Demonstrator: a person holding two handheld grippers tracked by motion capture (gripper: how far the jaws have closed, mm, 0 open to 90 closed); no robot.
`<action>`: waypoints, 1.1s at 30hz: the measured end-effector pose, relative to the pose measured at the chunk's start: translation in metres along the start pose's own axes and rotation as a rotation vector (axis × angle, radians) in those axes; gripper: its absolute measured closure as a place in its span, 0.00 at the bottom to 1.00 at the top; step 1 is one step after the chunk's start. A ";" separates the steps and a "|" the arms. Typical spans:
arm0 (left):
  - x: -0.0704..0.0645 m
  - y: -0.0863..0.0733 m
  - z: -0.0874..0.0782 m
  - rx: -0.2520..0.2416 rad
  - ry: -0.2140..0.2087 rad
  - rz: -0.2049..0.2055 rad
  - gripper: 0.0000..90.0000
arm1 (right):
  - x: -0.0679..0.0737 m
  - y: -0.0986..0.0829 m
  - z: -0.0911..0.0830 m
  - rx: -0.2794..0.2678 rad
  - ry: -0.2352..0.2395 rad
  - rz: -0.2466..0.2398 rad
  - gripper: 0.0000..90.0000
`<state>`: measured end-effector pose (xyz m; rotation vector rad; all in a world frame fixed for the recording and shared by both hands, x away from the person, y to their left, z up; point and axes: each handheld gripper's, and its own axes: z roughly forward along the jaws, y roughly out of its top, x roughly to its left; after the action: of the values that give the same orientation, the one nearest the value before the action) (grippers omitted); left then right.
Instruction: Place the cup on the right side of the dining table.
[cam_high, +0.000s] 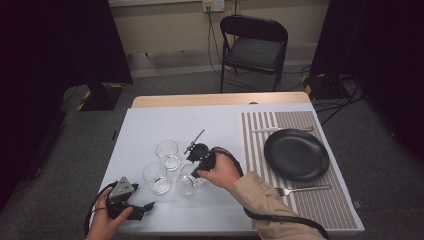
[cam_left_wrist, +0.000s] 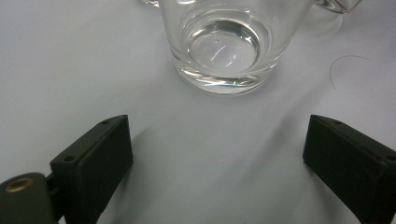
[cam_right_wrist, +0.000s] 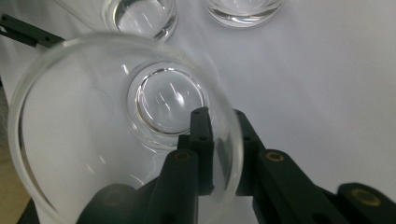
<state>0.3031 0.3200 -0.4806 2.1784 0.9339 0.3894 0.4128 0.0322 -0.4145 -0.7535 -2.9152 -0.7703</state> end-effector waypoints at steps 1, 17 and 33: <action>0.000 0.000 0.000 0.000 0.000 0.000 0.08 | 0.000 0.000 0.000 0.000 0.000 0.000 0.93; 0.000 0.000 0.000 -0.001 0.000 -0.001 0.08 | -0.003 -0.015 -0.019 -0.105 0.005 0.066 0.95; 0.000 0.000 0.000 -0.001 0.000 0.000 0.08 | -0.031 -0.036 -0.052 -0.132 -0.053 0.137 0.95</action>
<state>0.3031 0.3199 -0.4807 2.1774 0.9343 0.3901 0.4187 -0.0334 -0.3900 -0.9877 -2.8426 -0.9489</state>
